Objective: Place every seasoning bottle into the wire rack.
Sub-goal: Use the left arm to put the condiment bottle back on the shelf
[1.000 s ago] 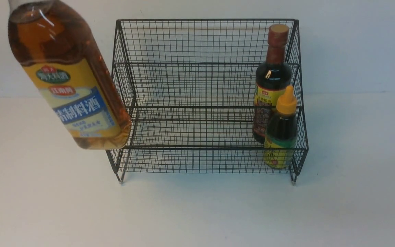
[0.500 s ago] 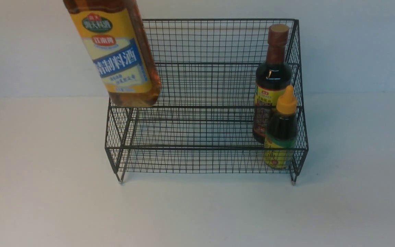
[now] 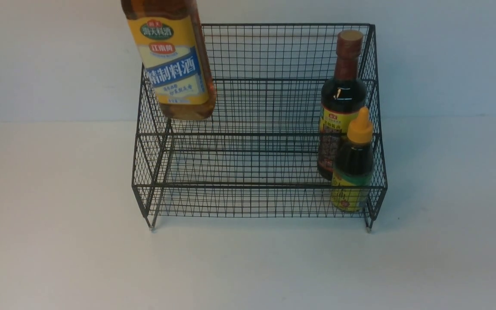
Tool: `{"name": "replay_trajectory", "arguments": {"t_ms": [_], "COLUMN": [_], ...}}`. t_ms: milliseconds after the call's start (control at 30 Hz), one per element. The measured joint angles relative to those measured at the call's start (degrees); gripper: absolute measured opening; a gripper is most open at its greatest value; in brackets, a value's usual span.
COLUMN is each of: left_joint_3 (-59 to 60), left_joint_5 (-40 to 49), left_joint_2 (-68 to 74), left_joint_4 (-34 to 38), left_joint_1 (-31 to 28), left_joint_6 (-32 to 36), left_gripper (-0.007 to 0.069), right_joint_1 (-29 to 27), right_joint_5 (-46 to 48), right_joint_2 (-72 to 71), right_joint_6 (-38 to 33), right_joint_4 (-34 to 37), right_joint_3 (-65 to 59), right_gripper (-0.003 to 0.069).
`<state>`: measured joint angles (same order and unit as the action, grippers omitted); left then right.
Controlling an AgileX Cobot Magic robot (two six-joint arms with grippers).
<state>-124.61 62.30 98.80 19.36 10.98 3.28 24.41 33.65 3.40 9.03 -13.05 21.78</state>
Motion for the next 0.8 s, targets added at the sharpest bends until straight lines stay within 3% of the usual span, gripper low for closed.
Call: {"name": "replay_trajectory", "arguments": {"t_ms": [533, 800], "left_joint_3": [0.0, 0.0], "left_joint_5": [-0.8, 4.2], "left_joint_2": [5.7, 7.6], "left_joint_4": [-4.1, -5.2], "left_joint_1": [0.0, 0.1], "left_joint_6": [3.2, 3.3], "left_gripper": [0.0323, 0.0323], "right_joint_1": [0.0, 0.0], "right_joint_5": [0.2, 0.5], "right_joint_2": [0.0, 0.0], "right_joint_6": [0.0, 0.0], "right_joint_4": [-0.1, -0.1], "right_joint_3": [-0.1, -0.1], "right_gripper": [-0.0015, -0.0015]}}
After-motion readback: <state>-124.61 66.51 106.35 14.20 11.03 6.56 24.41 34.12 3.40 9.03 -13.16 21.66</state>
